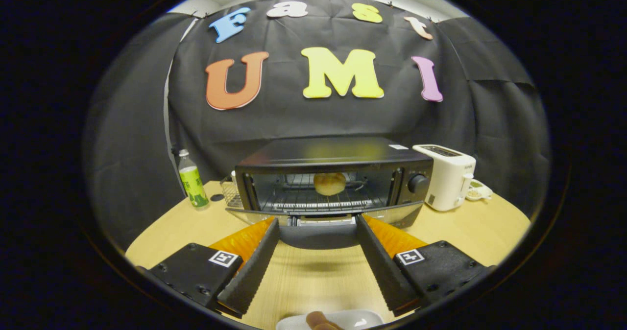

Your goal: Open the toaster oven, put the food inside, and close the toaster oven door.

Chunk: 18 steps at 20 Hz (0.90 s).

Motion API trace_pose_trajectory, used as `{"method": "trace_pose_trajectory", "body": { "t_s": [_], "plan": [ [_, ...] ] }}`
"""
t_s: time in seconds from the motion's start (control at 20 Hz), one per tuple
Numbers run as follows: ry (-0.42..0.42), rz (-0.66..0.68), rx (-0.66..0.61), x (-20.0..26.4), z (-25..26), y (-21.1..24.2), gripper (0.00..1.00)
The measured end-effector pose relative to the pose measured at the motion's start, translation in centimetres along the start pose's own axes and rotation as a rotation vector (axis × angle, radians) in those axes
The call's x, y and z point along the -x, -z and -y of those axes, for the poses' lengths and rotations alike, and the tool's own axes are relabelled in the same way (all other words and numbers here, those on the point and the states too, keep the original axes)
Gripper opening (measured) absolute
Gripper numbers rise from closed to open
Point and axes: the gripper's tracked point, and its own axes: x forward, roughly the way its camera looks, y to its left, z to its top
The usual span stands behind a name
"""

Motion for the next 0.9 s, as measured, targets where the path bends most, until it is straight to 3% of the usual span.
{"method": "trace_pose_trajectory", "body": {
  "t_s": [0.15,0.35,0.55,0.9],
  "plan": [
    [-0.048,0.018,-0.030,-0.7,-0.1,-1.0,1.00],
    [-0.024,0.016,-0.036,0.6,1.0,-2.0,1.00],
    [0.013,0.060,0.019,4.2,1.8,-5.1,1.00],
    [-0.015,0.164,0.070,14.2,-0.1,-13.7,1.00]
  ]
}}
